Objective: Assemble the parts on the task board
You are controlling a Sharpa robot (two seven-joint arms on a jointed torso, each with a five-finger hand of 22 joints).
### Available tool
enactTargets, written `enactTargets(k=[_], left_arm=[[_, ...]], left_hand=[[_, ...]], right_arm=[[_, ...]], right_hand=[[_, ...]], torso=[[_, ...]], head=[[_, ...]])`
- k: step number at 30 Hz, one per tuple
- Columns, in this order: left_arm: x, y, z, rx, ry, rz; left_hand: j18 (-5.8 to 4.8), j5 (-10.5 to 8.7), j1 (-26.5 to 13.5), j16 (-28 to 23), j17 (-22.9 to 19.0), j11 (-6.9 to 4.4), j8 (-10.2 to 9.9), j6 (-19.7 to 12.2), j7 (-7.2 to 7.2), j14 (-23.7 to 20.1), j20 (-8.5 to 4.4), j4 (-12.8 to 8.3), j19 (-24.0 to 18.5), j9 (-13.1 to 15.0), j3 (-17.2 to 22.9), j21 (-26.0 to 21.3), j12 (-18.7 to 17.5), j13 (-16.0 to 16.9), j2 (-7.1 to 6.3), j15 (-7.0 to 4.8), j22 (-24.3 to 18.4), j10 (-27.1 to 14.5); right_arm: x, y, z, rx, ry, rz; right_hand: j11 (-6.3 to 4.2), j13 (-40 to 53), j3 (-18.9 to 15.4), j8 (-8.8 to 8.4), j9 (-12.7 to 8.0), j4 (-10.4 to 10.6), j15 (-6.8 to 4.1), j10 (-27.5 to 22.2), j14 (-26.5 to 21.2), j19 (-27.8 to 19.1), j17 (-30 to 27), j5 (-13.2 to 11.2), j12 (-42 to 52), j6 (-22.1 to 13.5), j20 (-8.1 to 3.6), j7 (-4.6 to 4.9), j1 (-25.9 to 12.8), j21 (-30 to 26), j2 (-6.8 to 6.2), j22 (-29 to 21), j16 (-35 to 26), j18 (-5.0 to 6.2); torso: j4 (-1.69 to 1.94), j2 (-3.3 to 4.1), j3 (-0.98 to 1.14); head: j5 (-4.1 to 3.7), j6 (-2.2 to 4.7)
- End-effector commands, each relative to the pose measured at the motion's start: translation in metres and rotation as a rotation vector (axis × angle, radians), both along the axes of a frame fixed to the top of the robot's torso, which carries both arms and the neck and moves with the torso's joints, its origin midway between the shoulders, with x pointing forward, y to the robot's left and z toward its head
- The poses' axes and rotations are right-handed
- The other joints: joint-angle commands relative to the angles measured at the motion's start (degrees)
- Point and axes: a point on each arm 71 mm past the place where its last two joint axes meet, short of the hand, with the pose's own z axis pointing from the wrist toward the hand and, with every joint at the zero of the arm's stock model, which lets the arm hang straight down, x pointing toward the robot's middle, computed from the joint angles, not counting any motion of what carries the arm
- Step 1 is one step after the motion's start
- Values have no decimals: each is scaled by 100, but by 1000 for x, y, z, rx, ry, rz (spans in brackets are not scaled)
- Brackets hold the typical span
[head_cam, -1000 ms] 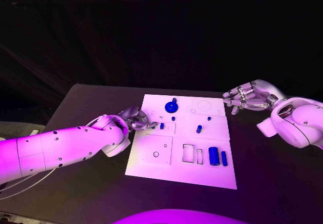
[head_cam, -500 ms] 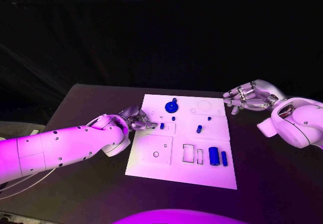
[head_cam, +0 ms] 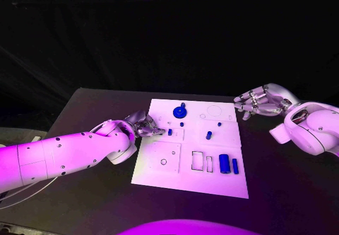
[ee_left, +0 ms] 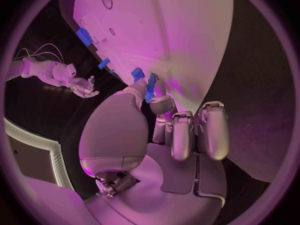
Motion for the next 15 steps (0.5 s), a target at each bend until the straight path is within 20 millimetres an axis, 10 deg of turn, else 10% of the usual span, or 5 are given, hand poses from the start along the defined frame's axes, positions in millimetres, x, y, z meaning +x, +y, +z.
enactTargets(k=[1,15], left_arm=[[-1,-3,0,13,7,-27],[-1,-3,1,11,5,-29]], left_hand=[[-69,12,51,27,1448,-37,27,-18,-13,584,-24,-10,181,11,-55,16,6,0,3,-57,561,18],[-71,13,-414,29,1450,-18,59,-16,6,585,-9,42,185,15,-519,19,-2,-4,13,-41,572,25]], right_arm=[[0,0,1,-1,-10,3],[0,0,1,-1,-10,2]], right_hand=[[-18,5,-8,30,6,25,11,-41,-47,-2,5,35,30,-33,31,-1,-62,-18,7,-5,-27,-15],[-18,5,-8,30,6,25,11,-41,-47,-2,5,35,30,-33,31,-1,-62,-18,7,-5,-27,-15]], torso=[[2,-1,-2],[4,-2,-1]], head=[[-6,2],[-1,6]])
